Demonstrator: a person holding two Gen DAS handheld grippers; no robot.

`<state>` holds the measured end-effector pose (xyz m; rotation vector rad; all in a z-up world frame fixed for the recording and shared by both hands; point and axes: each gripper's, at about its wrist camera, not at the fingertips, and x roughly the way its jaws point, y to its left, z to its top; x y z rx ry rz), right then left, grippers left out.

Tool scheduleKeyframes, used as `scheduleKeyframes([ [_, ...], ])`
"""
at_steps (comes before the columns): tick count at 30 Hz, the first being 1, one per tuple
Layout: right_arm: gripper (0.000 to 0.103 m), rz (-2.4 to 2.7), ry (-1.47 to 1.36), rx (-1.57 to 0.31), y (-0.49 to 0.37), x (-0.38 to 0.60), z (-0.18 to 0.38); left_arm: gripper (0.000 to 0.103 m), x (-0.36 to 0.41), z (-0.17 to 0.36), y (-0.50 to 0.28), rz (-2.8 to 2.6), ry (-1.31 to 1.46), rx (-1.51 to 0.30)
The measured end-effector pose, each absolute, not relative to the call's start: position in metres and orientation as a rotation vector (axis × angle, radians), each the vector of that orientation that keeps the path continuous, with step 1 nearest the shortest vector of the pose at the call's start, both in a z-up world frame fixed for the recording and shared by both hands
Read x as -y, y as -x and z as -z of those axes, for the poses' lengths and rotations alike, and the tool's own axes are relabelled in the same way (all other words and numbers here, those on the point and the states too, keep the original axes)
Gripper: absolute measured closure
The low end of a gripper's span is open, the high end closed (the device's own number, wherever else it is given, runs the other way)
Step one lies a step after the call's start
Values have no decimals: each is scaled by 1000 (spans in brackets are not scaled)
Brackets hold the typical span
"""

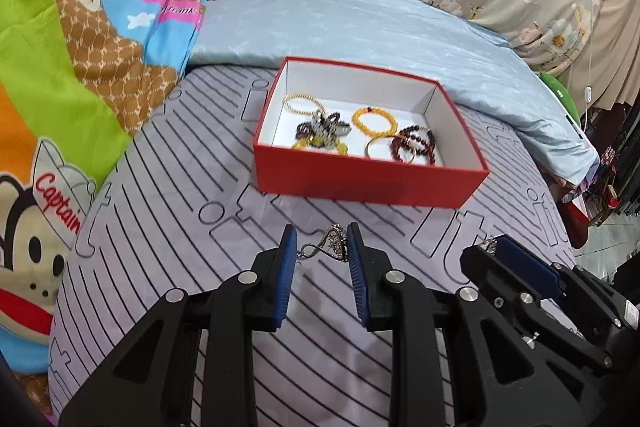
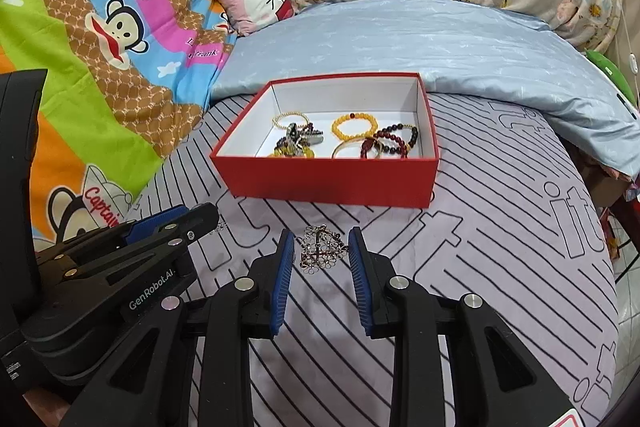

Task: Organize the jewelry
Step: 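Carry both silver necklaces over the red box, then lower both silver necklaces into the red box and open both tools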

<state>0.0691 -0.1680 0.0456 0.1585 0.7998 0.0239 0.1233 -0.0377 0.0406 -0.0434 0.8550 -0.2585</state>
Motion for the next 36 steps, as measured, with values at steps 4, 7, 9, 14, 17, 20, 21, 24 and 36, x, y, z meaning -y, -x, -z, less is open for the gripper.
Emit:
scheduleKeyframes([
  [4, 76, -24, -155, -776, -81, 172, -56, 78, 45, -53, -134, 261, 34, -829],
  [7, 76, -20, -144, -753, -91, 174, -65, 78, 51, -62, -142, 264, 25, -807],
  [9, 76, -15, -139, -740, -97, 177, -69, 78, 55, -68, -151, 264, 14, -793],
  [14, 76, 0, -132, -715, -119, 186, -80, 78, 65, -77, -170, 263, -2, -772],
  [17, 76, 9, -126, -705, -133, 190, -85, 78, 70, -79, -184, 262, -10, -767],
  [20, 76, 15, -120, -701, -148, 192, -86, 78, 74, -80, -197, 258, -13, -762],
  [21, 76, 18, -119, -701, -153, 193, -87, 78, 75, -80, -203, 259, -14, -761],
  [24, 76, 20, -126, -704, -167, 198, -85, 78, 80, -80, -216, 256, -19, -762],
  [36, 76, 32, -140, -745, -217, 209, -66, 78, 91, -62, -264, 239, -35, -781],
])
